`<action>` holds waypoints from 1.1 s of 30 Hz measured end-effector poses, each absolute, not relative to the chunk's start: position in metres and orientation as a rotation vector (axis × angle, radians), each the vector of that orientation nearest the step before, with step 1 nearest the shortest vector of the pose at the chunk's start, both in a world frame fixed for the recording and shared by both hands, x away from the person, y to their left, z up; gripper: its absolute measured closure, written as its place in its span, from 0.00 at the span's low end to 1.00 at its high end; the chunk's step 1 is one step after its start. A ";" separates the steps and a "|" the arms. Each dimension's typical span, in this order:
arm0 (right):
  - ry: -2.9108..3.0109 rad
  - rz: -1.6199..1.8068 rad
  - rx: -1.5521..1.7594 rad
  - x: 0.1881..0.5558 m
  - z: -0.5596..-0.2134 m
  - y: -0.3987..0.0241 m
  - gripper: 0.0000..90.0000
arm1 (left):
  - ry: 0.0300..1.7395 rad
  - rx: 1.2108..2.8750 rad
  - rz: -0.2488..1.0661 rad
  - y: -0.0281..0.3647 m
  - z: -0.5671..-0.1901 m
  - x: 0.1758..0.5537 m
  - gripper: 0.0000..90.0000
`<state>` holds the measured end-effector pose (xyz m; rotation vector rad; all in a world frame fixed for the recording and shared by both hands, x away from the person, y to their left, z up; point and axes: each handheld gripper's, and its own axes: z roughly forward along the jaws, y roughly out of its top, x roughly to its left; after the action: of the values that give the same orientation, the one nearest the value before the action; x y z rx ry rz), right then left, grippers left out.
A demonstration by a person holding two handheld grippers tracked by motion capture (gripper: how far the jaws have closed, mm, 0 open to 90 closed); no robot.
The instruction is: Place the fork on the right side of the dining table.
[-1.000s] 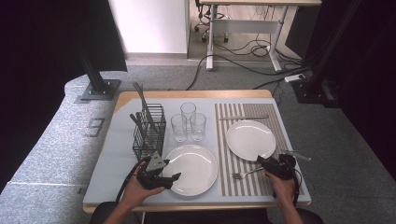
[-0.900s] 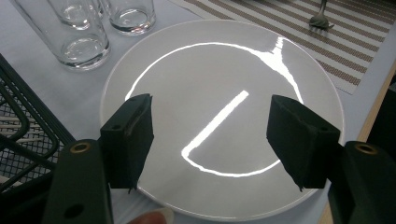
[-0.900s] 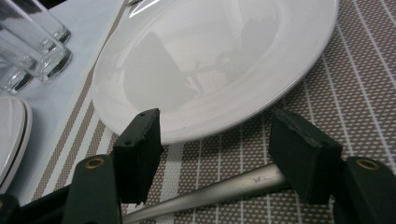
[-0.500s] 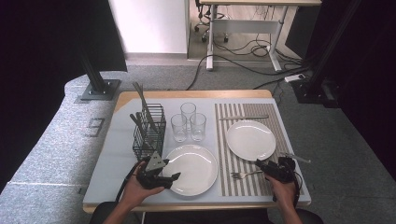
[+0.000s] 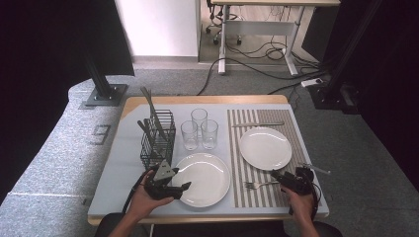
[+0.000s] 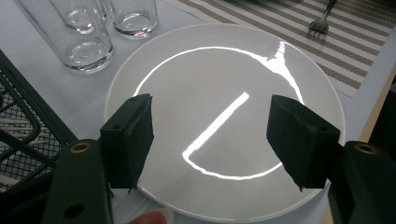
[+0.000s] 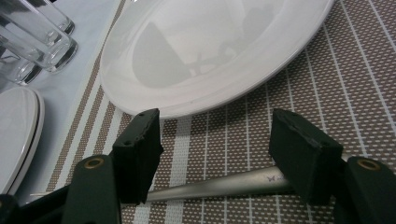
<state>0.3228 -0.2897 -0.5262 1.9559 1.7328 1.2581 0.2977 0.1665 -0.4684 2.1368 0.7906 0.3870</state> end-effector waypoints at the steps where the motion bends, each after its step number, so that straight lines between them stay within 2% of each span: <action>1: 1.733 1.258 1.956 0.323 -0.526 -0.290 0.38 | 0.791 2.137 0.387 0.167 -0.468 0.298 0.35; 13: 1.714 1.265 1.972 0.319 -0.525 -0.290 0.38 | 0.781 2.134 0.387 0.166 -0.467 0.299 0.35; 33: 1.597 1.472 1.855 0.318 -0.507 -0.307 0.38 | 0.776 2.137 0.389 0.165 -0.467 0.299 0.35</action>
<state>0.3184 -0.3073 -0.5068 1.8554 1.5967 1.4720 0.2987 0.1647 -0.4672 2.1369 0.7765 0.3886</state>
